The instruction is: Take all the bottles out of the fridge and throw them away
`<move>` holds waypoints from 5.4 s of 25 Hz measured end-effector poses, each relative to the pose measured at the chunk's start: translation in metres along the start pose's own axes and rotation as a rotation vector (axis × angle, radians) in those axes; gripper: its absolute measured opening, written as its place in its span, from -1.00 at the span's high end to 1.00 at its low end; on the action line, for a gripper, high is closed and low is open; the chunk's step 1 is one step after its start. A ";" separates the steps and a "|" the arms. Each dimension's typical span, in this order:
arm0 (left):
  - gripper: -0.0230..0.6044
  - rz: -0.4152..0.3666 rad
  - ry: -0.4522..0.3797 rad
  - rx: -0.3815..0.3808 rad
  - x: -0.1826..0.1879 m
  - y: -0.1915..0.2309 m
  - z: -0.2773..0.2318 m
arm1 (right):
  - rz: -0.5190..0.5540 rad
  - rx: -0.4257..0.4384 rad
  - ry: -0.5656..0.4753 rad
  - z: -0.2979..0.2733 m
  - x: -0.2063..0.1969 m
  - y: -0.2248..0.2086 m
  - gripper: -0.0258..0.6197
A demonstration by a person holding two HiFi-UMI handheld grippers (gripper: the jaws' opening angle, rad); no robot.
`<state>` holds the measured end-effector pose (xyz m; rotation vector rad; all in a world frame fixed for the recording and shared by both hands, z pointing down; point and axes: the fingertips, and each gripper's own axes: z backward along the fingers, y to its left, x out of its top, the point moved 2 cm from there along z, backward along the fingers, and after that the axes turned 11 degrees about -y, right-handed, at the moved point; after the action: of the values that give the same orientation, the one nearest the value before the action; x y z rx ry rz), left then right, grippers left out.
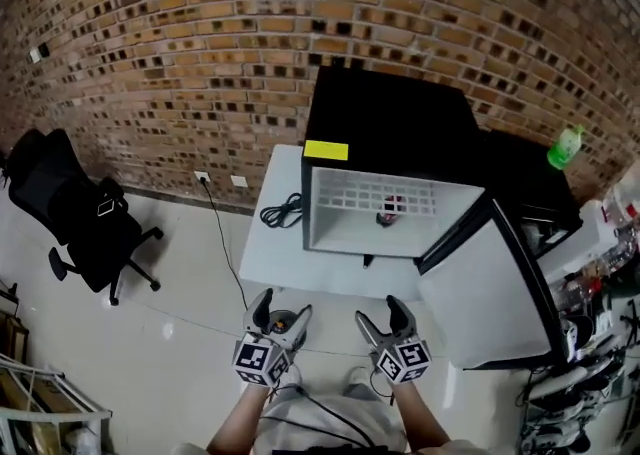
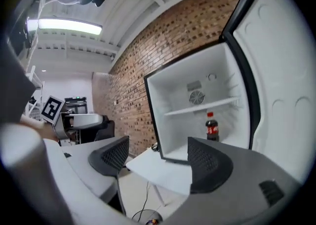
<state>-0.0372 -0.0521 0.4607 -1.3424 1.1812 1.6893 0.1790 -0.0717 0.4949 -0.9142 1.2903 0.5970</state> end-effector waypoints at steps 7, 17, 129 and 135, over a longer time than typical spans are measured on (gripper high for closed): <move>-0.31 -0.177 -0.090 -0.097 0.050 -0.045 -0.040 | 0.065 -0.127 -0.135 0.019 0.097 -0.036 -0.32; -0.25 -0.090 -0.176 -0.176 0.094 -0.103 -0.065 | 0.126 -0.123 -0.303 0.031 0.195 -0.039 -0.29; -0.24 -0.149 -0.121 -0.128 0.074 -0.091 -0.034 | 0.074 -0.035 0.000 0.036 0.120 -0.045 -0.04; -0.24 -0.154 -0.137 -0.134 0.078 -0.094 -0.034 | 0.083 -0.030 -0.037 0.072 0.154 -0.026 -0.04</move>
<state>0.0400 -0.0518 0.3607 -1.3380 0.8783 1.7437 0.2715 -0.0428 0.3534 -0.8739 1.2941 0.6969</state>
